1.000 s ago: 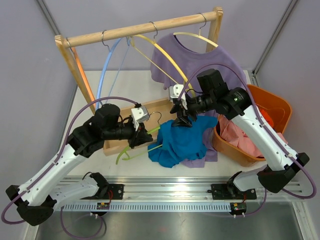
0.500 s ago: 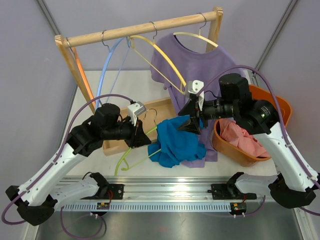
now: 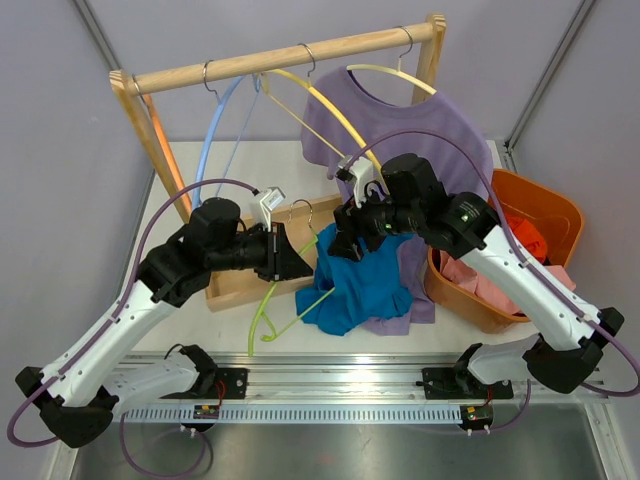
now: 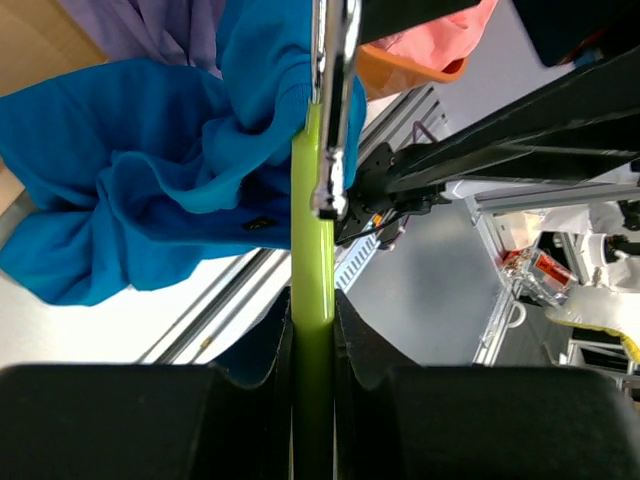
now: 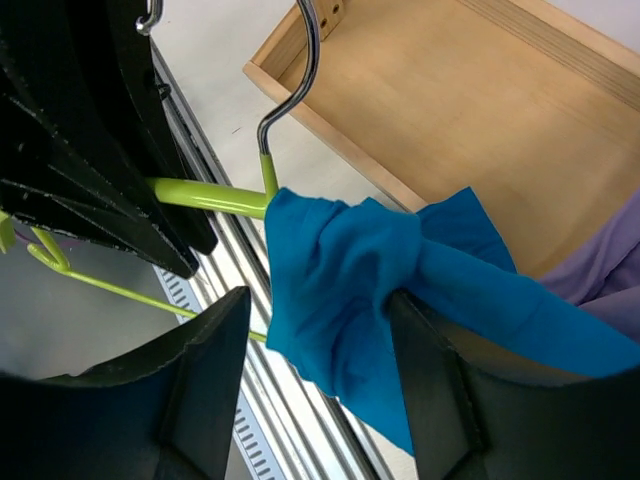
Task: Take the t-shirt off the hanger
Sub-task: Remove the tshirt from the hanger
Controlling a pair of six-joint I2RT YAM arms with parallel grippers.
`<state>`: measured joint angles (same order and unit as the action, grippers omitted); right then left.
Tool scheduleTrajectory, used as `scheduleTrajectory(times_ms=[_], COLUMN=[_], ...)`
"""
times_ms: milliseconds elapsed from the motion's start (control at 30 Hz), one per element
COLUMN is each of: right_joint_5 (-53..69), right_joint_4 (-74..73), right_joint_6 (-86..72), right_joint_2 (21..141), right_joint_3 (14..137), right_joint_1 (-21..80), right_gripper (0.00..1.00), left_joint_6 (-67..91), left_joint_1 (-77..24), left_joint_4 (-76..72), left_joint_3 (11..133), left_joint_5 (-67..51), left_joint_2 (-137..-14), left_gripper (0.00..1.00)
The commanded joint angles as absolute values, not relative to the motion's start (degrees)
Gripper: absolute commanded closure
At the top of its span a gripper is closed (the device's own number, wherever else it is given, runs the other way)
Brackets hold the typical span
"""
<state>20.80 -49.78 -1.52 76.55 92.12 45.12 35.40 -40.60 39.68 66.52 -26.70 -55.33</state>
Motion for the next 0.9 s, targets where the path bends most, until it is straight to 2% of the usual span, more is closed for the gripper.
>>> scheduleTrajectory(times_ms=[0,100,133,200,267,433,533,733,867], right_joint_5=[17.67,18.89,19.07,17.59,15.57,4.76,1.06,7.73,18.43], right_joint_4=[-46.58,-46.50,-46.41,-46.32,-46.49,-45.18,-44.74,-52.18,-55.19], right_joint_6=[-5.80,-6.33,-5.98,-5.54,-4.14,-0.36,3.94,18.68,30.47], right_joint_2=[77.34,78.22,78.48,78.58,78.57,75.51,72.44,68.04,64.26], right_joint_3=[92.90,93.16,93.43,94.30,95.36,98.52,96.42,88.96,80.28], right_joint_1=[47.10,47.37,47.37,47.29,47.29,45.71,44.13,39.47,35.78], right_gripper=[0.36,0.48,0.64,0.80,1.00,1.00,1.00,1.00,1.00], left_joint_6=[38.93,38.94,38.50,37.62,35.17,14.83,2.96,-17.71,-26.00], left_joint_1=[-40.34,-40.34,-40.34,-40.34,-40.34,-40.34,-40.34,-40.34,-40.34], left_joint_4=[32.35,32.25,32.34,33.30,34.36,46.91,53.42,60.73,61.79], left_joint_3=[69.17,69.17,69.00,68.73,68.73,69.96,70.66,74.18,75.50], left_joint_5=[-28.74,-29.00,-29.00,-28.57,-28.65,-25.41,-20.92,-16.09,-16.26], left_joint_2=[-54.84,-55.20,-55.20,-55.19,-55.02,-53.18,-50.99,-46.85,-41.77], left_gripper=[1.00,1.00,1.00,1.00,1.00,1.00,1.00,1.00,1.00])
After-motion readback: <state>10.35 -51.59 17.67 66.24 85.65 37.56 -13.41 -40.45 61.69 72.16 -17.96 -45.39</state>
